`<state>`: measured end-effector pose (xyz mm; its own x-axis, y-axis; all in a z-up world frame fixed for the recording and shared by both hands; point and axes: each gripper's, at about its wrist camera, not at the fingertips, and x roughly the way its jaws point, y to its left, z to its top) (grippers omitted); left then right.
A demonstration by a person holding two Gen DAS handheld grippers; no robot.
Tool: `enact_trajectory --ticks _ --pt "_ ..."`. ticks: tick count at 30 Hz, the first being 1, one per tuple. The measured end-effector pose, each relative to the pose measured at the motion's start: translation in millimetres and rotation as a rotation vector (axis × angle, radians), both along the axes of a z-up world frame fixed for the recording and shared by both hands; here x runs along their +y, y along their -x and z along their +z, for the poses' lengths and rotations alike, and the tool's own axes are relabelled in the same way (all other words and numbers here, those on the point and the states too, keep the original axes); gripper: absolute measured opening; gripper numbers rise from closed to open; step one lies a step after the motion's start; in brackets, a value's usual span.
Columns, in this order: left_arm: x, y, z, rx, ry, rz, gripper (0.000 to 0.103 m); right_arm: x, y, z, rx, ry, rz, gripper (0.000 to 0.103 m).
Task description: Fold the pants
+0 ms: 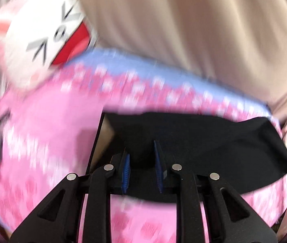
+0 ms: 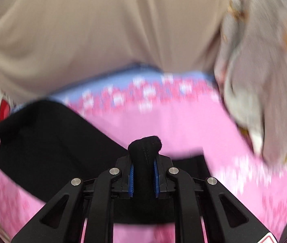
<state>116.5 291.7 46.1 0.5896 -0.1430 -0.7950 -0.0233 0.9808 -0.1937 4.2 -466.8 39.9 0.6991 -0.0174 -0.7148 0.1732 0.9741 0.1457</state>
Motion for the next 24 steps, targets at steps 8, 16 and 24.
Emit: enact_trajectory --ticks 8,16,24 --pt "35.9 24.6 -87.2 0.174 0.02 0.144 0.025 -8.0 54.8 -52.1 0.069 -0.109 -0.031 0.032" --pt "-2.6 56.1 34.5 -0.119 -0.194 0.196 0.085 -36.0 114.5 -11.1 -0.069 -0.134 -0.158 0.067" --pt "-111.1 27.6 37.7 -0.103 -0.036 -0.073 0.085 -27.0 86.2 -53.1 0.082 -0.251 -0.138 0.067"
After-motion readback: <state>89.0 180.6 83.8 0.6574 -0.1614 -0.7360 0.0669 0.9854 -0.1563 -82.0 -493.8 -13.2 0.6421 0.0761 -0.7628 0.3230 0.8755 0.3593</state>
